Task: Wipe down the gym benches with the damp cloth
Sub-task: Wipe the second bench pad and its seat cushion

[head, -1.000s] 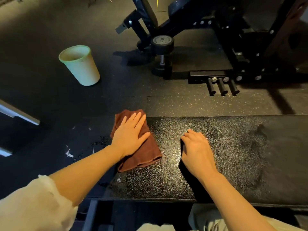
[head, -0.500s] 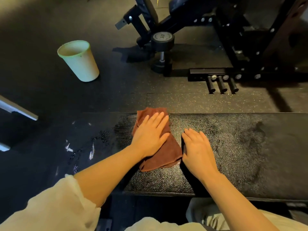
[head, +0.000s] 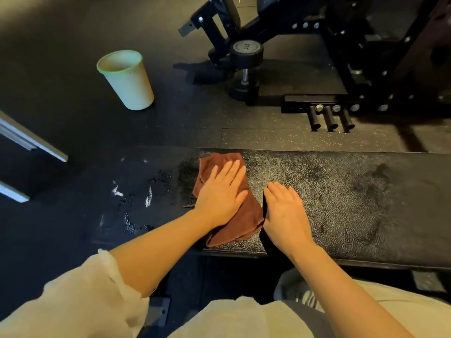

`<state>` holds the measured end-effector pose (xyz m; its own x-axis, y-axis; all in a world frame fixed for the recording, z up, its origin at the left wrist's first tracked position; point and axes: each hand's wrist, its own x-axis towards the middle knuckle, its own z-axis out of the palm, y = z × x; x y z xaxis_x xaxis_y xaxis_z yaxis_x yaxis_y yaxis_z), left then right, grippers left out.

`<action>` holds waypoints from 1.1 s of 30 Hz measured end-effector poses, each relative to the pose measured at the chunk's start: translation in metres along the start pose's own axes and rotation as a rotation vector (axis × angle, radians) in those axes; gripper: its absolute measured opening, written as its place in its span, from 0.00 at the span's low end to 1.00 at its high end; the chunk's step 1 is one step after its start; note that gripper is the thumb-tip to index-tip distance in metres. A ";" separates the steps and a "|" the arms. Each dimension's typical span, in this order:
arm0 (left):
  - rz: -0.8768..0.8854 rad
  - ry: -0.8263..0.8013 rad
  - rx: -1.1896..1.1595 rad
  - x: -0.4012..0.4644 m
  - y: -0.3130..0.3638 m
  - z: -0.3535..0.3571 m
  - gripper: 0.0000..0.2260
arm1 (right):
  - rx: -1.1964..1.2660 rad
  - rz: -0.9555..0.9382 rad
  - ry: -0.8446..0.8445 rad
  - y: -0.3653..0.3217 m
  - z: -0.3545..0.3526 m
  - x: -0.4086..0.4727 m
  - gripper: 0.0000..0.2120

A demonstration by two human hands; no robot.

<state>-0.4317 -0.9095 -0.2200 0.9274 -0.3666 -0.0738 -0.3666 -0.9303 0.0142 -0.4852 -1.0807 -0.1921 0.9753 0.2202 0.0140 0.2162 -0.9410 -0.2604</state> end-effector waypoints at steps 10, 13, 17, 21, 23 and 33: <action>-0.185 0.024 -0.147 -0.031 -0.092 -0.015 0.22 | -0.059 -0.034 -0.055 0.000 -0.009 -0.008 0.31; -0.362 0.215 -0.145 -0.025 -0.077 -0.042 0.16 | -0.055 -0.044 -0.059 0.000 -0.010 -0.009 0.29; -0.261 0.461 -0.245 -0.027 -0.049 -0.062 0.12 | -0.066 -0.051 -0.065 -0.002 -0.014 -0.008 0.28; 0.071 0.140 -0.090 -0.056 -0.017 -0.016 0.25 | -0.054 -0.050 -0.050 -0.003 -0.014 -0.008 0.27; 0.108 0.220 -0.207 -0.071 -0.018 -0.006 0.25 | -0.055 -0.057 -0.059 -0.001 -0.012 -0.009 0.27; 0.209 0.029 0.103 -0.064 -0.028 0.003 0.25 | -0.021 -0.070 0.112 -0.001 0.006 -0.003 0.14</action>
<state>-0.4813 -0.8594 -0.2188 0.8315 -0.5532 -0.0509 -0.5555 -0.8280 -0.0761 -0.4885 -1.0787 -0.1977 0.9564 0.2563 0.1397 0.2835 -0.9298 -0.2347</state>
